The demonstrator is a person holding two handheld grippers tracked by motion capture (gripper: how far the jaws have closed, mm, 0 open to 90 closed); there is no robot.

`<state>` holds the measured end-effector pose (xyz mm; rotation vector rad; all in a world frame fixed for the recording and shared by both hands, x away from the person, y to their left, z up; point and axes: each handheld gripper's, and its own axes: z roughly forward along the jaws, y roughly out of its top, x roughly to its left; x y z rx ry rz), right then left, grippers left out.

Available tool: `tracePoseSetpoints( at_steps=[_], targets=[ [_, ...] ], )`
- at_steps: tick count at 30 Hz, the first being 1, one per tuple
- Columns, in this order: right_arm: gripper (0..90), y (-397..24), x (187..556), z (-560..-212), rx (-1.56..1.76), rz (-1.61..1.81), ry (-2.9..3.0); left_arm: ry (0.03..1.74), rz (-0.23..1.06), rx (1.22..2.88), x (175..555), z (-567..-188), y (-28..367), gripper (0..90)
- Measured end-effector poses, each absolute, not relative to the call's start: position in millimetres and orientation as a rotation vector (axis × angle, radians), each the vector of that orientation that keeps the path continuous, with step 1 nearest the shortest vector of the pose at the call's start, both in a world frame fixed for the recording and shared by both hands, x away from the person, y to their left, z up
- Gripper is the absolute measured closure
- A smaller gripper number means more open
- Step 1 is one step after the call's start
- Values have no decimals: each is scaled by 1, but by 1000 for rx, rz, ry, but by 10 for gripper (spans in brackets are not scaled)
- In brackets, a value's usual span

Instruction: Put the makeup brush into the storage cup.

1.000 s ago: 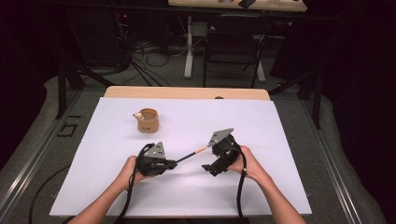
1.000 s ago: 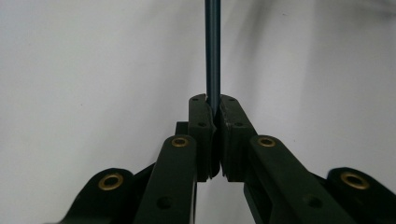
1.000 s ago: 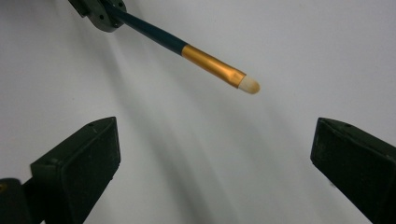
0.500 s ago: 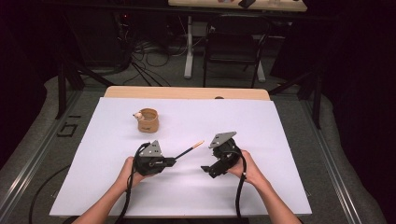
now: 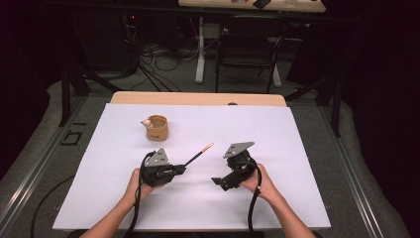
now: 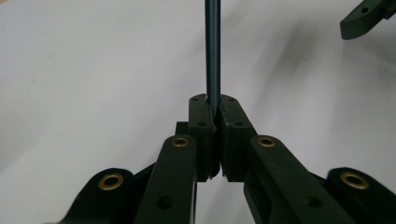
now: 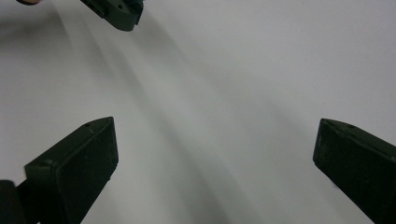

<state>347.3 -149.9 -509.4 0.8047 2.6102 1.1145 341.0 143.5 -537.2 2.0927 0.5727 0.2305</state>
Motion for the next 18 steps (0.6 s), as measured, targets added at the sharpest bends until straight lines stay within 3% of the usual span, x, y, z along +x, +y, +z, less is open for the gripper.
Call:
tracePoseSetpoints(
  at_steps=[18],
  targets=[
    [10, -143, 347, -508, 922, 1306, 2508, 616, 235, 2024, 337, -543, 135, 852]
  ],
)
